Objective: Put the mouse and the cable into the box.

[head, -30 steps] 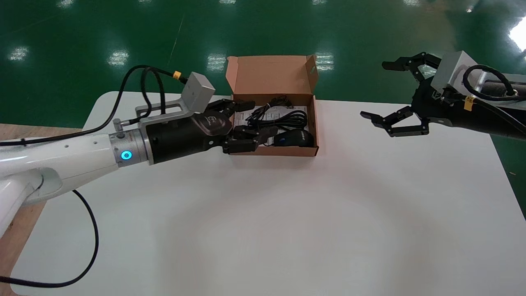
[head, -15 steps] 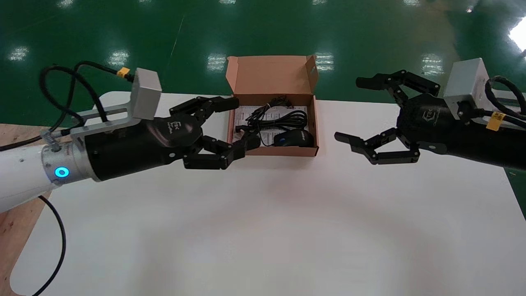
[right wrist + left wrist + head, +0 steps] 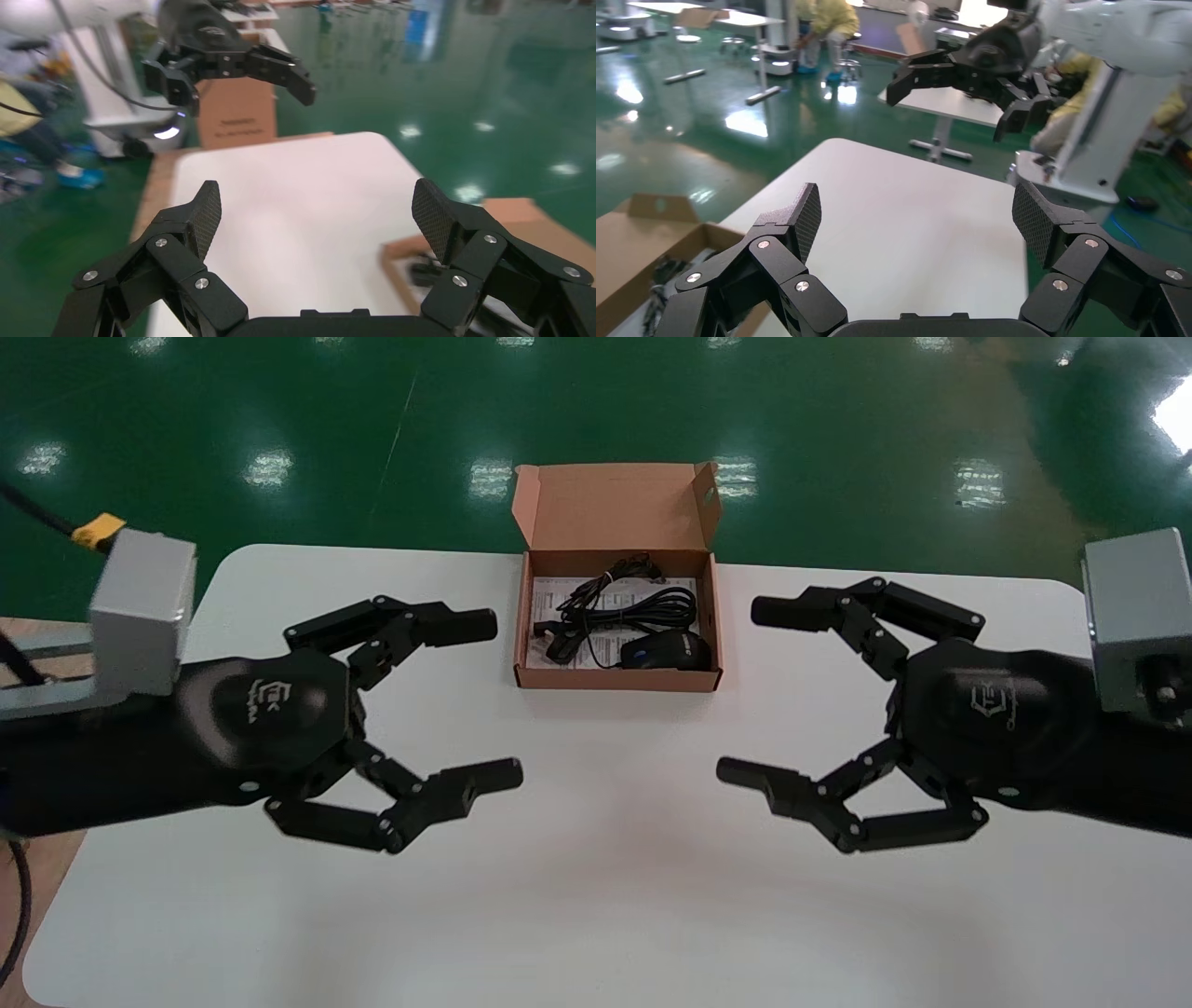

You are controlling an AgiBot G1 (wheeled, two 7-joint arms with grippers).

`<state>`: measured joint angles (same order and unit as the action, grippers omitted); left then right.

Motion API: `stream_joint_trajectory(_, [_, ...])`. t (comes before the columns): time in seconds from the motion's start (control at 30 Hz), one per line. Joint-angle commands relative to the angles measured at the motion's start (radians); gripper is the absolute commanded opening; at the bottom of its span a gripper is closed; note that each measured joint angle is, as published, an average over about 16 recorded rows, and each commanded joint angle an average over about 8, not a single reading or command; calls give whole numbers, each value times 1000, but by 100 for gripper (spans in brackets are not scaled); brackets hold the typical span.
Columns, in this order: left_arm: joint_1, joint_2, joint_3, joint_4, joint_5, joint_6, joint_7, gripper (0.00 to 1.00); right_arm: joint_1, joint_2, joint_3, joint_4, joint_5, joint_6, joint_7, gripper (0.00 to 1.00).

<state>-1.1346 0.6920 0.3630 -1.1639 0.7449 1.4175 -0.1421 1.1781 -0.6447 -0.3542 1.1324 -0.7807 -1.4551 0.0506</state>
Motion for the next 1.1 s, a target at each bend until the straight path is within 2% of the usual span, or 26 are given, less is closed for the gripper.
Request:
stream_joint_trajectory(0.03, [19, -26, -27, -38, -5, 25, -15, 100, -29, 10, 21, 43, 14, -12, 39, 100])
stream_joint_trajectory(0.33, [70, -96, -100, -148, -16, 93, -46, 100, -122, 39, 87, 181, 60, -50, 154, 100])
stream_joint_trajectory(1.1, [63, -85, -88, -127, -16, 81, -46, 100, -108, 35, 78, 157, 53, -42, 139, 100])
